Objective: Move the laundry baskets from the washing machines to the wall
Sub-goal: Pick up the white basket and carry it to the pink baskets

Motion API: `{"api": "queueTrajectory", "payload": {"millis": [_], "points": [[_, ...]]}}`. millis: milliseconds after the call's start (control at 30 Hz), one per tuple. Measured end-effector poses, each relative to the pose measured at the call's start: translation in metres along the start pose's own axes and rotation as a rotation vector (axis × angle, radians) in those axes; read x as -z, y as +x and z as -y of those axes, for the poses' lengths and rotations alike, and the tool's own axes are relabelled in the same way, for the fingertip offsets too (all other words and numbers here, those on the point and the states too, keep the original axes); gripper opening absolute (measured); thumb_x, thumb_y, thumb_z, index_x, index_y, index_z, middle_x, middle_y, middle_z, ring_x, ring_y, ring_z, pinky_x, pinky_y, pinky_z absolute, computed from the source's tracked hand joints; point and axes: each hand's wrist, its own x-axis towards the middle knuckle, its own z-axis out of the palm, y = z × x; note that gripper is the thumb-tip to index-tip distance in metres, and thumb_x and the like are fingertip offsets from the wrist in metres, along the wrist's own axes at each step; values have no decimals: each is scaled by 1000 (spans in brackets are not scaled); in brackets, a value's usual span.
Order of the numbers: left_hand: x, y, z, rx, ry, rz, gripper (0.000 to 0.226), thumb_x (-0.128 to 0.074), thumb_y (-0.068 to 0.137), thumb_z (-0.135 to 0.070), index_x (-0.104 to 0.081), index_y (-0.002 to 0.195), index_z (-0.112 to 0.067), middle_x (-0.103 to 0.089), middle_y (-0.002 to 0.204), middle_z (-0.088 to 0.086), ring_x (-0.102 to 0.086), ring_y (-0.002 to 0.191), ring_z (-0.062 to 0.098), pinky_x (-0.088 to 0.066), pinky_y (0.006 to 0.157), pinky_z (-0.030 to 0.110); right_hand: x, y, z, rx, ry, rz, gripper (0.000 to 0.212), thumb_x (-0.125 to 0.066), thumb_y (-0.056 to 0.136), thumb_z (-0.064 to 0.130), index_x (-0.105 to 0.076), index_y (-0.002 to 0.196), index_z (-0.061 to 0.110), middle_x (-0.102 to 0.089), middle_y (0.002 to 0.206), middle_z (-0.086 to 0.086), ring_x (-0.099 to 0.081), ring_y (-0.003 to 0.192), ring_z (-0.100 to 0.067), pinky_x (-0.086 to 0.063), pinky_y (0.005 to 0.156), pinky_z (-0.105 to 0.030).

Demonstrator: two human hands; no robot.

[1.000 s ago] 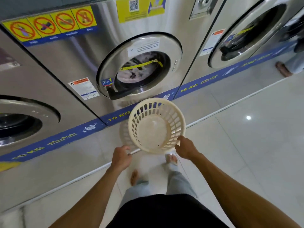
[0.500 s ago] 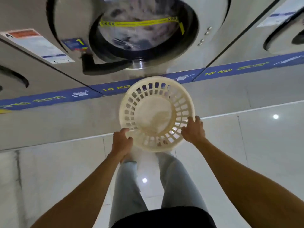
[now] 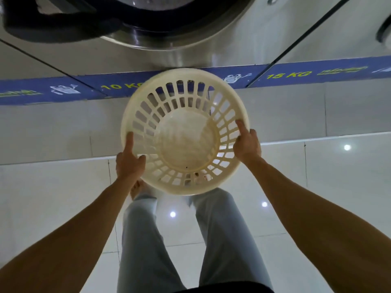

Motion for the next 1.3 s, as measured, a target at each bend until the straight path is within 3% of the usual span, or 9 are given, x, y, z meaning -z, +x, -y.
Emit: {"api": "queueTrajectory", "payload": {"millis": [133, 267, 500, 633, 700, 833, 967, 1200, 1300], "points": [[35, -26, -5, 113, 43, 77, 79, -60, 90, -21, -16, 152, -42, -51, 143, 12, -57, 116, 37, -50, 85, 39, 33, -18, 8, 43, -101, 54, 65, -49, 97, 17, -27, 154, 40, -55, 128, -15, -62, 110, -38, -52, 94, -50], [70, -76, -8, 202, 30, 84, 82, -54, 85, -7, -21, 151, -41, -44, 150, 9, -52, 124, 40, -50, 98, 43, 59, -62, 21, 41, -149, 201, 80, -53, 92, 11, -16, 157, 39, -52, 128, -21, -59, 112, -44, -50, 94, -50], [123, -190, 21, 274, -91, -46, 59, -46, 97, -35, -21, 150, -38, -55, 138, 12, -59, 116, 38, -50, 97, 47, 71, -146, 49, 198, -270, 202, 87, -55, 96, 13, 0, 157, 39, -45, 127, -21, -63, 103, -40, -56, 86, -49], [135, -239, 60, 391, -229, -112, 77, -50, 88, -17, -16, 149, -48, -61, 129, 13, -62, 105, 38, -55, 87, 44, 65, -184, 78, 327, -339, 160, 90, -51, 93, 7, 1, 157, 42, -45, 119, -19, -64, 99, -42, -52, 81, -47], [141, -258, 84, 422, -294, -121, 79, -50, 86, -14, -16, 149, -47, -60, 130, 15, -60, 108, 39, -54, 86, 43, 61, -201, 98, 390, -393, 136, 86, -49, 95, 8, -1, 158, 40, -46, 122, -20, -63, 104, -44, -50, 86, -48], [151, -303, 138, 512, -476, -203, 79, -54, 83, -19, -19, 148, -50, -59, 130, 17, -61, 110, 39, -56, 90, 44, 41, -246, 139, 524, -482, 124, 79, -47, 96, 10, -6, 159, 37, -45, 130, -22, -61, 111, -45, -48, 93, -49], [152, -353, 199, 563, -618, -257, 79, -58, 85, -22, -19, 149, -48, -62, 124, 15, -63, 106, 37, -54, 83, 39, 6, -297, 177, 630, -582, 125, 78, -45, 97, 13, -5, 159, 39, -45, 129, -21, -61, 110, -43, -48, 93, -46], [148, -452, 324, 713, -814, -388, 79, -55, 82, -19, -22, 149, -45, -60, 128, 15, -61, 111, 37, -55, 92, 42, -89, -409, 254, 860, -736, 191, 78, -45, 94, 18, -7, 158, 41, -46, 131, -22, -59, 112, -41, -48, 94, -42], [150, -490, 373, 784, -853, -457, 81, -52, 80, -16, -23, 148, -47, -61, 121, 14, -63, 105, 36, -57, 88, 45, -134, -458, 283, 965, -759, 230, 81, -49, 91, 22, -9, 158, 42, -49, 126, -21, -59, 109, -40, -50, 95, -43]]}}
